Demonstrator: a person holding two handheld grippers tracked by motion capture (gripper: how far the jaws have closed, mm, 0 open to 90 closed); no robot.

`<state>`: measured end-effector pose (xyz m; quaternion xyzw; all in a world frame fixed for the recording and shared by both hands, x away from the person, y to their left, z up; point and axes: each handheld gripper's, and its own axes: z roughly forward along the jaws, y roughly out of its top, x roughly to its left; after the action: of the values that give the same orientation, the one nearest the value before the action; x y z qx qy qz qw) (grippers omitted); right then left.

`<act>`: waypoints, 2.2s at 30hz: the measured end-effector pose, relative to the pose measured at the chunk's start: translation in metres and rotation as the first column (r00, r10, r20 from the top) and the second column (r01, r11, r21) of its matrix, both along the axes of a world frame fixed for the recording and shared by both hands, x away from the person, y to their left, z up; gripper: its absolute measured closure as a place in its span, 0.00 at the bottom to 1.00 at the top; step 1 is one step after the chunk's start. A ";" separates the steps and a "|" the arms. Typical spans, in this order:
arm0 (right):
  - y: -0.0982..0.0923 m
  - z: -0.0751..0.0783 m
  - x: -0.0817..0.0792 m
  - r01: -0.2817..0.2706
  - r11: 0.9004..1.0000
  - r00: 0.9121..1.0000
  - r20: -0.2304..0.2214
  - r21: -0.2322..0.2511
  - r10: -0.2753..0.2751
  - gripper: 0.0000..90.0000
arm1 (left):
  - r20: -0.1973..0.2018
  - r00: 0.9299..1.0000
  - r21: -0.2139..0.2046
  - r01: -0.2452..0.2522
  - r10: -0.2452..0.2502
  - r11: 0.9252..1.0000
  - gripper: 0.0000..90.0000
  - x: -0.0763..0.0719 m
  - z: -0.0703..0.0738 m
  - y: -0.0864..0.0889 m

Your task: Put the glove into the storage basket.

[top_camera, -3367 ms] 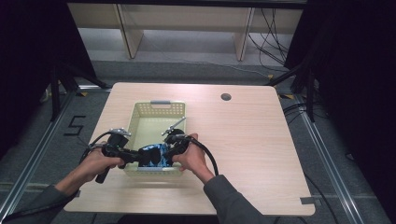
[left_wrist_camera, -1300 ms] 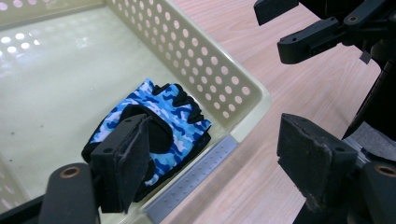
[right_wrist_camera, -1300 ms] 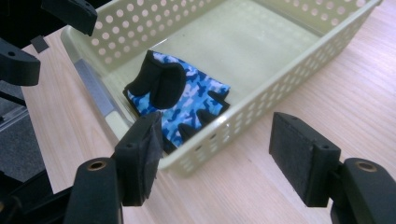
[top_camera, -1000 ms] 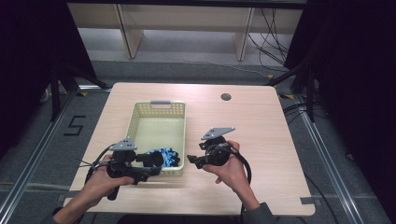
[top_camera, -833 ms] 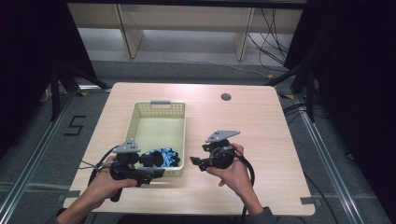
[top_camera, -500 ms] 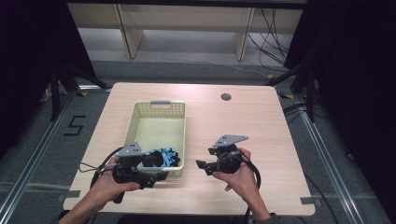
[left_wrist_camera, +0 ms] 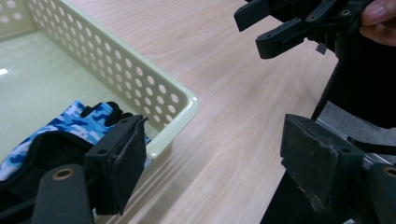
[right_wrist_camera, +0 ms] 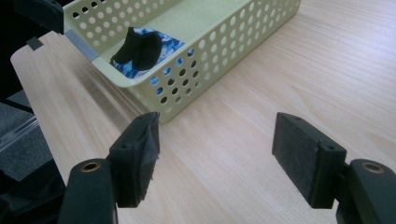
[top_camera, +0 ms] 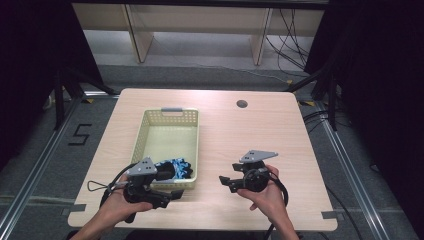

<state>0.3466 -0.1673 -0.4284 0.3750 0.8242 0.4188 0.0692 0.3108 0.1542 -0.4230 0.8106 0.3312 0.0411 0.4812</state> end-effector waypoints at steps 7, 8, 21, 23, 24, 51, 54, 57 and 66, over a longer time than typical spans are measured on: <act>-0.004 -0.003 -0.003 -0.025 0.999 0.999 0.025 0.020 0.025 0.31 | 0.007 0.999 -0.007 0.052 -0.052 0.999 0.20 -0.005 -0.002 -0.005; -0.004 -0.003 -0.006 -0.004 1.000 1.000 0.008 0.027 0.004 0.30 | 0.011 0.998 -0.005 0.060 -0.060 0.998 0.20 -0.006 -0.002 -0.005; -0.005 -0.011 -0.017 0.000 0.999 1.000 -0.001 0.045 0.000 0.22 | 0.044 0.996 -0.004 0.073 -0.072 0.997 0.19 -0.016 -0.013 -0.006; -0.006 -0.014 -0.016 -0.017 0.999 1.000 0.025 0.038 0.016 0.22 | 0.041 0.996 0.004 0.074 -0.074 0.997 0.19 -0.018 -0.015 -0.006; -0.005 -0.014 -0.017 -0.019 0.998 1.000 0.007 0.052 0.018 0.22 | 0.045 0.996 -0.002 0.075 -0.075 0.997 0.20 -0.019 -0.016 -0.006; -0.010 -0.036 -0.046 -0.022 0.998 1.000 0.023 0.065 0.021 0.19 | -0.009 0.995 0.019 0.098 -0.098 0.995 0.20 -0.033 -0.048 -0.011; -0.010 -0.038 -0.048 -0.031 0.997 0.999 0.023 0.071 0.029 0.19 | -0.002 0.993 0.033 0.121 -0.121 0.992 0.20 -0.033 -0.051 -0.010; -0.012 -0.039 -0.051 -0.033 0.998 0.999 0.018 0.057 0.032 0.19 | 0.008 0.993 0.061 0.120 -0.121 0.991 0.20 -0.032 -0.056 -0.009; -0.016 -0.048 -0.060 -0.028 0.999 1.000 0.002 0.033 0.028 0.19 | 0.007 0.994 0.126 0.112 -0.114 0.986 0.20 -0.034 -0.069 -0.005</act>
<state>0.2871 -0.1835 -0.4761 0.3640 0.8223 0.4336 0.0577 0.2772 0.1496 -0.4923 0.8564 0.2782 0.0403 0.4331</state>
